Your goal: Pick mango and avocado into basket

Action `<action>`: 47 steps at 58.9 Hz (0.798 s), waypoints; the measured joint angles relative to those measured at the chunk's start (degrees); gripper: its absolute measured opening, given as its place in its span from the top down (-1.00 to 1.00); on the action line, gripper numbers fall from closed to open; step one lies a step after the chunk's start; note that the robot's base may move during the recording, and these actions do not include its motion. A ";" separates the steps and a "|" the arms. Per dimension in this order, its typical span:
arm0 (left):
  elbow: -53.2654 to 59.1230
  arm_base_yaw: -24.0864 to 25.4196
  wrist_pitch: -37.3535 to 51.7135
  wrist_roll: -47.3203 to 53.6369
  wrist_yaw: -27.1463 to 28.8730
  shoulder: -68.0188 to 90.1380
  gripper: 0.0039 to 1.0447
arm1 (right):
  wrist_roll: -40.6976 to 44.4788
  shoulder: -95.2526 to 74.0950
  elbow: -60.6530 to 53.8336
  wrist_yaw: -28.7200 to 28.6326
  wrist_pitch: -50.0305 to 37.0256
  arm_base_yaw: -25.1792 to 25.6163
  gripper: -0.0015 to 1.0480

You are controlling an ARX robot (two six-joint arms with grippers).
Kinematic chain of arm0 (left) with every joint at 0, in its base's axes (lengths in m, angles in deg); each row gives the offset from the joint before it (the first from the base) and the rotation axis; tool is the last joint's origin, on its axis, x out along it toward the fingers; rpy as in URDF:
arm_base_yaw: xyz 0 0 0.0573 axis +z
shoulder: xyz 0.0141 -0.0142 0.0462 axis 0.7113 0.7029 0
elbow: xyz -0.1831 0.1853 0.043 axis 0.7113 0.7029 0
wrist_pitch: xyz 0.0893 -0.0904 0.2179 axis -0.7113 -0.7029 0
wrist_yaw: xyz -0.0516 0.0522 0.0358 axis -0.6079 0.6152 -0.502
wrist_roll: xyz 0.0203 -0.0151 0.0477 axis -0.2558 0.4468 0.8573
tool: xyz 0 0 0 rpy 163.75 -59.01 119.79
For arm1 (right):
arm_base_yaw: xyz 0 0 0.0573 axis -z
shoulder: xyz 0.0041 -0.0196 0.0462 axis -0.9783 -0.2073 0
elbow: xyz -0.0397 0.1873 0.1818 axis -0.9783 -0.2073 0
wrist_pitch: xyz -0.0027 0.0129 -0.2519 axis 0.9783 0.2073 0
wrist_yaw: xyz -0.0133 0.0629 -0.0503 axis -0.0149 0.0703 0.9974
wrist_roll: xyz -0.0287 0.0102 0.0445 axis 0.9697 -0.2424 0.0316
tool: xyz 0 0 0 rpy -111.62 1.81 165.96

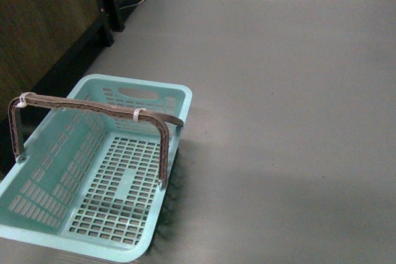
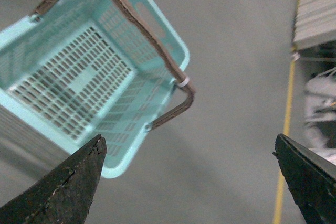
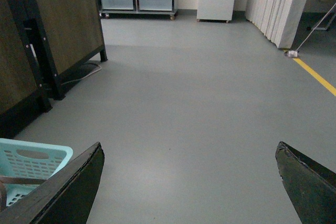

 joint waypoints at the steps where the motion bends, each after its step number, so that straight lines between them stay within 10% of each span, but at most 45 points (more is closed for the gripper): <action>1: -0.28 1.29 1.60 -2.21 -1.38 1.73 -0.87 | 0.00 0.00 0.00 0.00 0.00 0.00 -0.85; 10: -1.88 7.41 19.34 -11.45 -4.52 22.67 -0.87 | 0.00 0.00 0.00 0.00 0.00 0.00 -0.85; 23: -11.43 3.19 42.86 -17.14 0.61 58.62 -0.87 | 0.00 0.00 0.00 0.00 0.00 0.00 -0.85; 47: -33.48 -6.38 45.97 -23.23 5.44 93.44 -0.87 | 0.00 0.00 0.00 0.00 0.00 0.00 -0.85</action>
